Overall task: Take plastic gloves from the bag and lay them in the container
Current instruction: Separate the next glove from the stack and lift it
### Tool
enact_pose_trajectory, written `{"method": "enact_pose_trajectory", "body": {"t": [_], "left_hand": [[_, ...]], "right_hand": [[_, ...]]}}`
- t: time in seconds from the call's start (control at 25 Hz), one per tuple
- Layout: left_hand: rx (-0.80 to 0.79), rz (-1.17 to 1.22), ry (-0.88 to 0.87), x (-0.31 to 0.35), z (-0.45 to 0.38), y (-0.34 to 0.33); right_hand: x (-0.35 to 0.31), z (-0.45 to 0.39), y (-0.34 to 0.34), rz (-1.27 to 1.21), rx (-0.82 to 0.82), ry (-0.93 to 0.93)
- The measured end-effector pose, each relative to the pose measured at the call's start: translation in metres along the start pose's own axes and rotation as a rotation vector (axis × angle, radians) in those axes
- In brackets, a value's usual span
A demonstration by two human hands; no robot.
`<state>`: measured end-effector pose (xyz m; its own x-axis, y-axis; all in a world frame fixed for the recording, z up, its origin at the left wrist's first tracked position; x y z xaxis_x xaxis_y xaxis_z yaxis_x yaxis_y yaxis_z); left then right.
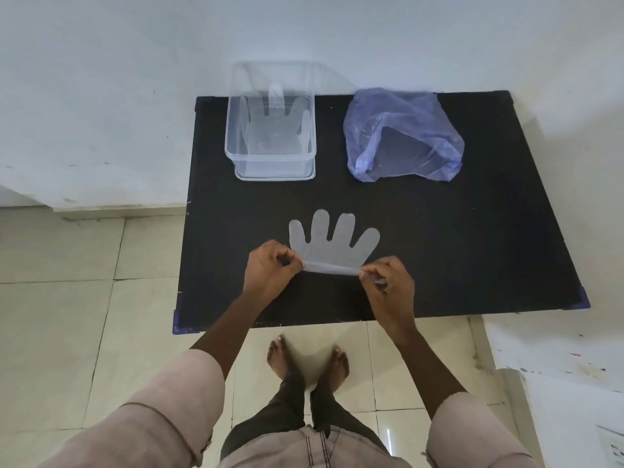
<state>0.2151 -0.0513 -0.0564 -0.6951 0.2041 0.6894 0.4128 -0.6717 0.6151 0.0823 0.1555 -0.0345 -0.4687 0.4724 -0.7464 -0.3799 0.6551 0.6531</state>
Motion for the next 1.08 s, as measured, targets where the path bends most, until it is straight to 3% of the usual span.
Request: {"method": "enact_pose_trajectory", "body": {"t": [0.16, 0.4, 0.64, 0.96, 1.08], "left_hand": [[-0.081, 0.086, -0.058, 0.021, -0.003, 0.022], [-0.245, 0.558, 0.051, 0.052, -0.01, 0.048], [-0.335, 0.648, -0.009, 0.091, -0.026, 0.065], [-0.254, 0.712, 0.008, 0.117, -0.046, 0.083], [-0.186, 0.714, 0.034, 0.123, -0.059, 0.089]], "right_hand": [[-0.016, -0.017, 0.014, -0.104, 0.007, -0.132], [-0.042, -0.049, 0.024, -0.473, -0.11, -0.498], [-0.075, -0.087, 0.036, -0.572, -0.119, -0.513], [-0.096, -0.122, 0.038, -0.681, -0.083, -0.522], [-0.096, -0.14, 0.033, -0.632, -0.156, -0.474]]}}
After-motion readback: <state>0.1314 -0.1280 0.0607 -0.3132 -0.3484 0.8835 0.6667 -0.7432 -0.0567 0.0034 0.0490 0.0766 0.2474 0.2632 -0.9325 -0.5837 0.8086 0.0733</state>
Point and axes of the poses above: each hand's wrist, its own z-axis away from the middle knuckle, its own y-axis out of the back of the hand, x = y × z, the point moved 7 cm from there along -z, towards the middle knuckle, and after that the axes turned 6 degrees about y, right-handed, at the moved point
